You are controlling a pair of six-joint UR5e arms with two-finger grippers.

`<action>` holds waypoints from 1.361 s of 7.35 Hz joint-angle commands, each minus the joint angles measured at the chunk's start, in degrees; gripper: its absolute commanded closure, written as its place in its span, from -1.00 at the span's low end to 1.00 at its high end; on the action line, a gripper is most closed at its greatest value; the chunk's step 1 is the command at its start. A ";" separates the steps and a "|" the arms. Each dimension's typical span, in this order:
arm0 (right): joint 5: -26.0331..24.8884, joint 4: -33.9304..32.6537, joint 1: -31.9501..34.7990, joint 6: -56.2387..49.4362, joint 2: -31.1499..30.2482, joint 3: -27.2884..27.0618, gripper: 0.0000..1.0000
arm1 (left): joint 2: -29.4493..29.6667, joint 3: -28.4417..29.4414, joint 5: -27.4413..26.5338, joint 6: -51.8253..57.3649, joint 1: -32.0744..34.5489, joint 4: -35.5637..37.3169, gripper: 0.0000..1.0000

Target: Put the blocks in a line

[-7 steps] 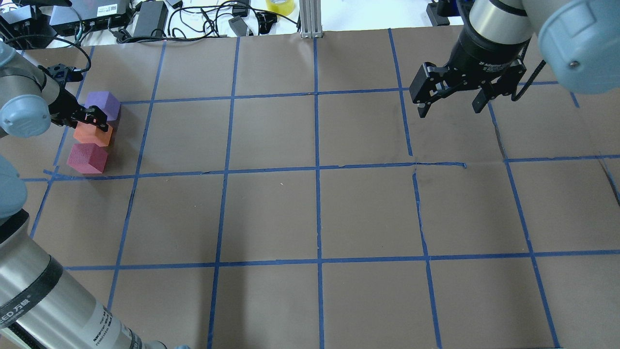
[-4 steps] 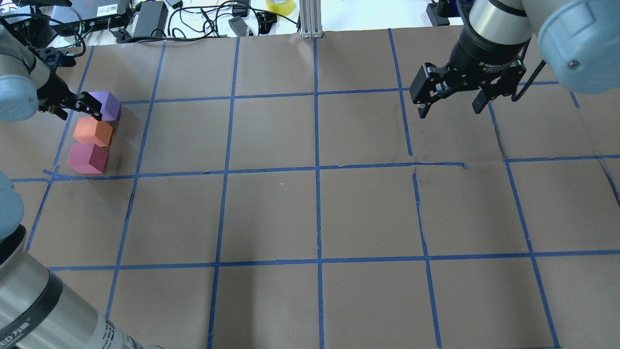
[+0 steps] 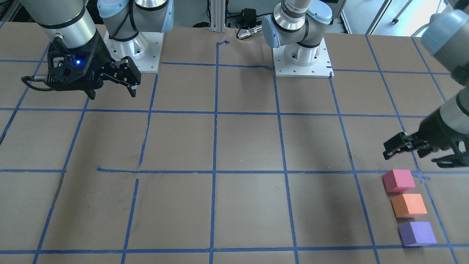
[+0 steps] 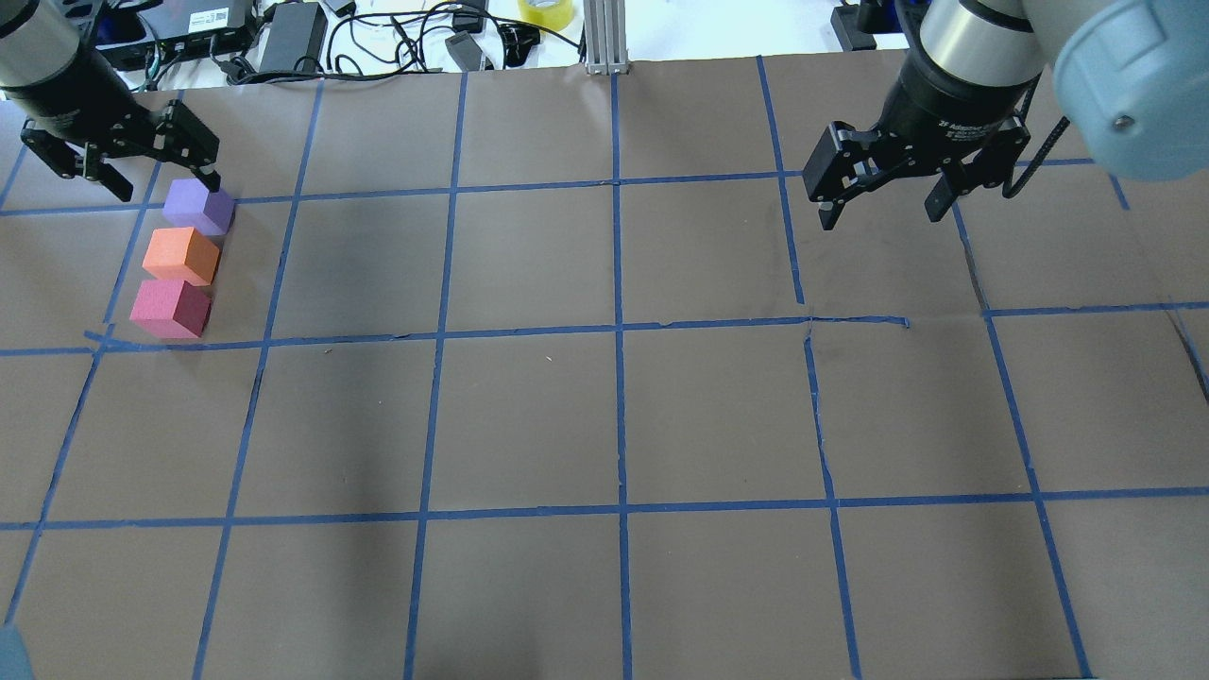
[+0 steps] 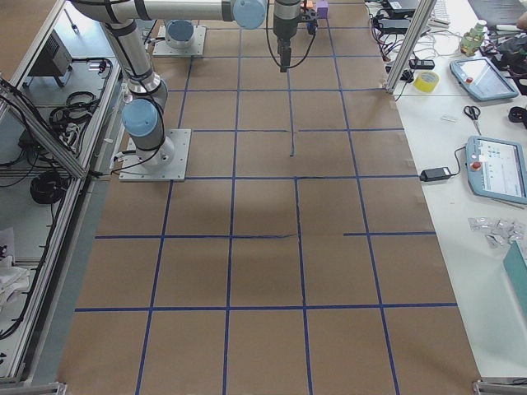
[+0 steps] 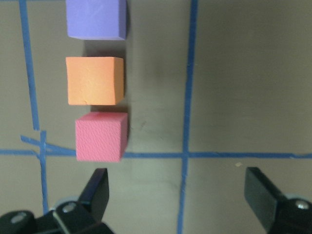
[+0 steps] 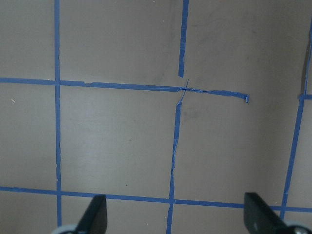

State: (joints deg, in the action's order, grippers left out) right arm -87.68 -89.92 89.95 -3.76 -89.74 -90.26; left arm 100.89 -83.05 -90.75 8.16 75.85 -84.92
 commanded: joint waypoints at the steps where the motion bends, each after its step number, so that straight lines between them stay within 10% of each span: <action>1: -0.03 0.10 -0.04 0.07 0.01 0.00 -1.00 | -3.94 0.52 -0.13 -17.94 16.54 -1.92 -1.00; 10: 0.14 -0.42 -0.22 -0.02 0.09 0.00 -1.00 | -6.92 -1.06 -0.30 -18.01 19.16 -2.53 -1.00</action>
State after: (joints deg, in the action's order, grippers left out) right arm -87.43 -90.27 89.76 -3.80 -89.65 -90.26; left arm 94.80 -83.86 -90.95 -10.13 95.37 -87.24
